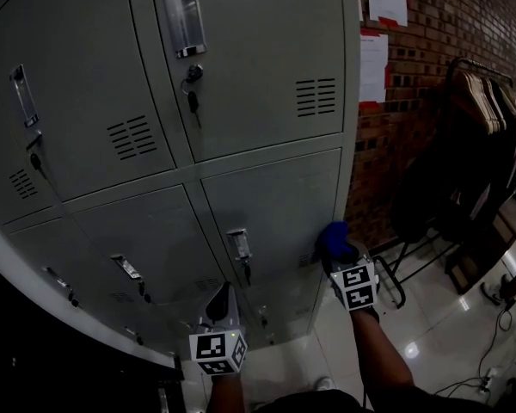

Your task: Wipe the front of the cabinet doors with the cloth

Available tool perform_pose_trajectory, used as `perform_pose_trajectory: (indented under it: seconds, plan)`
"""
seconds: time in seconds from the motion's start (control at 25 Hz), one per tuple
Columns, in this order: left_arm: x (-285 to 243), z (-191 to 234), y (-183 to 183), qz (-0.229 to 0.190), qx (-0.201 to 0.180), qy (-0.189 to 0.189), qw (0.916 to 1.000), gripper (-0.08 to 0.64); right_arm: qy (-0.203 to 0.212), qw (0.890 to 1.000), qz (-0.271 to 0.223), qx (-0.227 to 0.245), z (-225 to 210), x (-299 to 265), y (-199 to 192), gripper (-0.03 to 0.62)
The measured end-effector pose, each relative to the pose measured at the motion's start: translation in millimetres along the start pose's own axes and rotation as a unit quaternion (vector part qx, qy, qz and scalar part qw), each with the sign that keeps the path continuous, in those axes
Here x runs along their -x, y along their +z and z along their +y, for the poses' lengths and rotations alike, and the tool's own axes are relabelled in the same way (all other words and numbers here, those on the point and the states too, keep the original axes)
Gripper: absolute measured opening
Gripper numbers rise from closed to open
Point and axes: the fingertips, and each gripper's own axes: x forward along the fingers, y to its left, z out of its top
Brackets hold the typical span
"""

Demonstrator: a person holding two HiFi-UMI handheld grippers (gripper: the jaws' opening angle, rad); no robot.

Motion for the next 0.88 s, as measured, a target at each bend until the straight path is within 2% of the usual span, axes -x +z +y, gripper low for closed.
perform_pose_trajectory:
  seconds: [0.12, 0.28, 0.52, 0.88]
  plan:
    - [2, 0, -2, 0.004, -0.003, -0.002, 1.0, 0.012, -0.012, 1.0, 0.012, -0.005, 1, 0, -19, 0.061]
    - [4, 1, -2, 0.006, -0.005, -0.002, 1.0, 0.012, 0.0, 1.0, 0.022, -0.008, 15, -11, -29, 0.061]
    - [10, 6, -4, 0.009, -0.007, 0.003, 0.9999, 0.012, 0.022, 1.0, 0.009, -0.004, 41, -16, -16, 0.061]
    - [30, 33, -2, 0.006, -0.004, 0.028, 0.9996, 0.012, 0.078, 0.996, -0.016, 0.036, 112, -23, 13, 0.061]
